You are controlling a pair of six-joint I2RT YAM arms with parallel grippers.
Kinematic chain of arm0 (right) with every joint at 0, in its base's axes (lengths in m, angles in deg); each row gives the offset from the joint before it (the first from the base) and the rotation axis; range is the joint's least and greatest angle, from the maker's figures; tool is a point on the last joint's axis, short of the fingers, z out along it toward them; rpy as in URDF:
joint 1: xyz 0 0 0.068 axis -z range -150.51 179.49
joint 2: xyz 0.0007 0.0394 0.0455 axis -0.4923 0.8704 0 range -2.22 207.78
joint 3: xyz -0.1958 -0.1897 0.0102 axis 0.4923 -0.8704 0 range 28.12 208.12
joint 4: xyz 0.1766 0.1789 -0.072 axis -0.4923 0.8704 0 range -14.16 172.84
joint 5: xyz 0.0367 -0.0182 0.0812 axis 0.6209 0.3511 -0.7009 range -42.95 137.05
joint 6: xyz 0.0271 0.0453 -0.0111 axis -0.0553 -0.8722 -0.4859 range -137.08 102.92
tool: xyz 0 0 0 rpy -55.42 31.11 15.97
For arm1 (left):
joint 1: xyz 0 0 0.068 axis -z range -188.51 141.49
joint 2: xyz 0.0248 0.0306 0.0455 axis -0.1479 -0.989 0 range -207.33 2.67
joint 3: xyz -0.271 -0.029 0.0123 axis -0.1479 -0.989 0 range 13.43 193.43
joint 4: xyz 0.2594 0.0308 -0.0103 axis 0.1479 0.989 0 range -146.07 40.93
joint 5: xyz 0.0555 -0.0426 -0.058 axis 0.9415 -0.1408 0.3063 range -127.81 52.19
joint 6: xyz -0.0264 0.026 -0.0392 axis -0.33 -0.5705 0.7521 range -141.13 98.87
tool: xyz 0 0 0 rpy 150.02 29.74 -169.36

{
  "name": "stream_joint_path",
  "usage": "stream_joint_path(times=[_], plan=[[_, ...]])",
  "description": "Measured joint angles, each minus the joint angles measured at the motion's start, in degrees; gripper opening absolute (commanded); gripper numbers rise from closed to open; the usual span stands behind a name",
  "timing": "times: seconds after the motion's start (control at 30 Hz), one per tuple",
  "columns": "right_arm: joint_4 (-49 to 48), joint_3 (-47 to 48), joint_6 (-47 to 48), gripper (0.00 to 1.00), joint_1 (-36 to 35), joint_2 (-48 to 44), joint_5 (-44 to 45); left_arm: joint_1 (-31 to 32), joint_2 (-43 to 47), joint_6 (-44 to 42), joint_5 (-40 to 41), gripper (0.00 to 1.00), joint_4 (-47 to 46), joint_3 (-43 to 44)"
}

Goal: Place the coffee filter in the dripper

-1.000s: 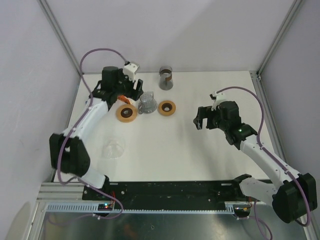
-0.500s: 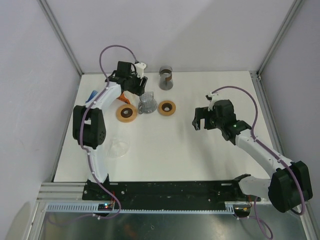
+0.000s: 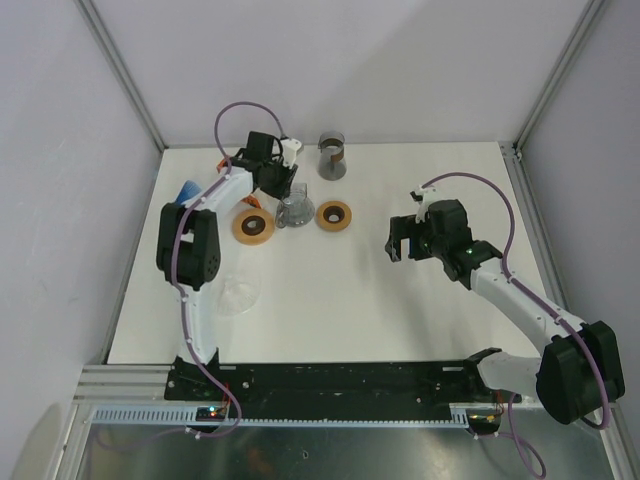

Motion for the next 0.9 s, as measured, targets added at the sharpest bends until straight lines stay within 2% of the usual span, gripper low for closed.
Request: stream_joint_path(times=[0.07,0.1,0.17,0.4,0.63,0.77,0.9], plan=[[0.02,0.0,0.02,0.99,0.13,0.0,0.0,0.37,-0.37,-0.04,0.28,0.11,0.11,0.0],[0.02,0.0,0.04,0.99,0.2,0.0,0.0,0.55,-0.52,-0.04,0.57,0.05,0.24,0.0],[0.04,0.0,0.07,0.99,0.26,0.0,0.0,0.76,-0.57,-0.39,0.55,0.01,0.24,-0.04],[1.46,0.0,0.24,0.99,0.46,-0.55,0.09,1.14,3.21,-0.37,0.57,0.0,-0.57,-4.85],[1.55,0.0,0.2,0.99,0.46,-2.75,0.02,4.07,16.13,-1.66,-0.26,0.0,2.32,-15.82],[1.79,0.02,0.22,0.99,0.48,-4.0,0.07,10.49,26.49,-3.56,-2.62,0.0,2.45,-22.08],[2.67,0.02,0.2,0.99,0.52,-4.11,0.22,18.27,30.64,-5.46,-5.14,0.0,2.14,-26.43]])
